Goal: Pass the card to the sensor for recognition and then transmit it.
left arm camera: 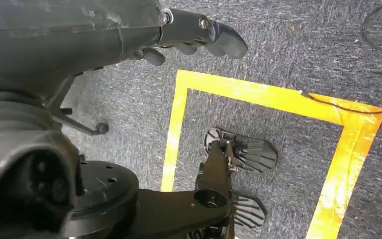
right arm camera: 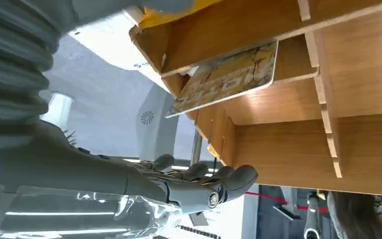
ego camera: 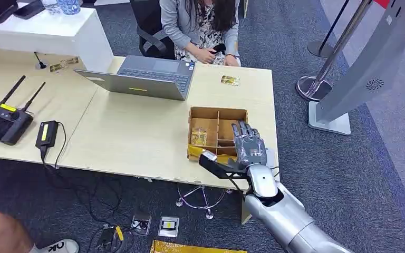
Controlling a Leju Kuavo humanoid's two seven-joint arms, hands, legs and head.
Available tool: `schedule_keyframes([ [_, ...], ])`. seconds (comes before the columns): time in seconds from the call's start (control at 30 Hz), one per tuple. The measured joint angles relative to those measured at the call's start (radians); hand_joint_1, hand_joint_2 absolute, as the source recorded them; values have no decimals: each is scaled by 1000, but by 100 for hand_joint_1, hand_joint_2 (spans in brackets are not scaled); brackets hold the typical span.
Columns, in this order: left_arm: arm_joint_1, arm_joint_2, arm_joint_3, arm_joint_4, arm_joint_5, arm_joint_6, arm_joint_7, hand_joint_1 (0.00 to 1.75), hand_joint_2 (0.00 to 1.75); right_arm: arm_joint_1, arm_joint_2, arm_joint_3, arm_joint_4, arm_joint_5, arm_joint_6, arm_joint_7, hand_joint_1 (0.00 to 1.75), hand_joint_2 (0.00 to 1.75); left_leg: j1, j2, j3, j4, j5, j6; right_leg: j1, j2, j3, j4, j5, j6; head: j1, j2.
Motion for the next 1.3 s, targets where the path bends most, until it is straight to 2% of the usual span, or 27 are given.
schedule_keyframes([
  [0.03,0,0,0,0,0,0,1,0,0,1,0,0,2,-2,-3,-5,164,175,0,0,0,0,0,0,0,0,0,0,0,0,0,0],
  [0.13,0,0,0,0,0,0,2,0,0,2,0,0,9,-9,-14,-15,175,175,0,0,0,0,0,0,0,0,0,0,0,0,0,0],
  [0.73,-1,0,-1,0,0,-2,7,0,0,7,8,8,55,-70,-47,-36,175,175,0,0,0,0,0,0,0,0,0,0,0,0,0,0],
  [1.3,-1,0,-1,0,-2,-1,8,0,0,5,24,10,57,-67,-77,-35,175,175,0,0,0,0,0,0,0,0,0,0,0,0,0,0],
])
